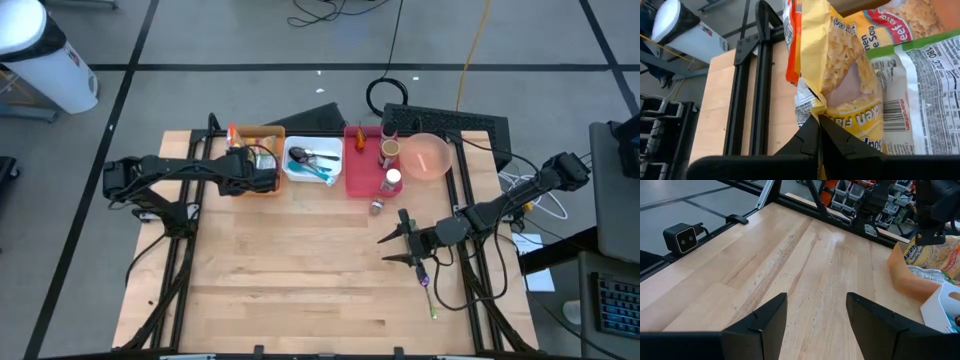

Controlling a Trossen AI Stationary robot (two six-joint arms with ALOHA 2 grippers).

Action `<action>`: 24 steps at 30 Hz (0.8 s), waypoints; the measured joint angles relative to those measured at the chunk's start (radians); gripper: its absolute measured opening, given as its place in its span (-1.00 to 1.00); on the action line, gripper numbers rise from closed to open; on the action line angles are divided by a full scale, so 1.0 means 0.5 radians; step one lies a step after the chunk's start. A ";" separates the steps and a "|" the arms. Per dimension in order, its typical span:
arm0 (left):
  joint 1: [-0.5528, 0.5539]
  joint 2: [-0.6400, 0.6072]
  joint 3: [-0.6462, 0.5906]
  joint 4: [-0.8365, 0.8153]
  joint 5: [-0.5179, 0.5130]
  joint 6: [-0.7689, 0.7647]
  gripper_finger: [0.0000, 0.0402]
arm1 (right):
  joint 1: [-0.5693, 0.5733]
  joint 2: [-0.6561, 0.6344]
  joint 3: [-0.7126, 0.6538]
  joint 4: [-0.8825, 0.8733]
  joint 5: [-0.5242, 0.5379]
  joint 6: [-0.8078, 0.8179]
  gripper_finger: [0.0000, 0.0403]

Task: Pick & Place Food Item
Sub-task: Put the yellow noodle pack into the orange bin

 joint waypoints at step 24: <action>0.161 -0.005 0.003 0.069 0.173 0.331 0.02 | 0.000 0.001 -0.049 0.060 0.000 0.001 -0.03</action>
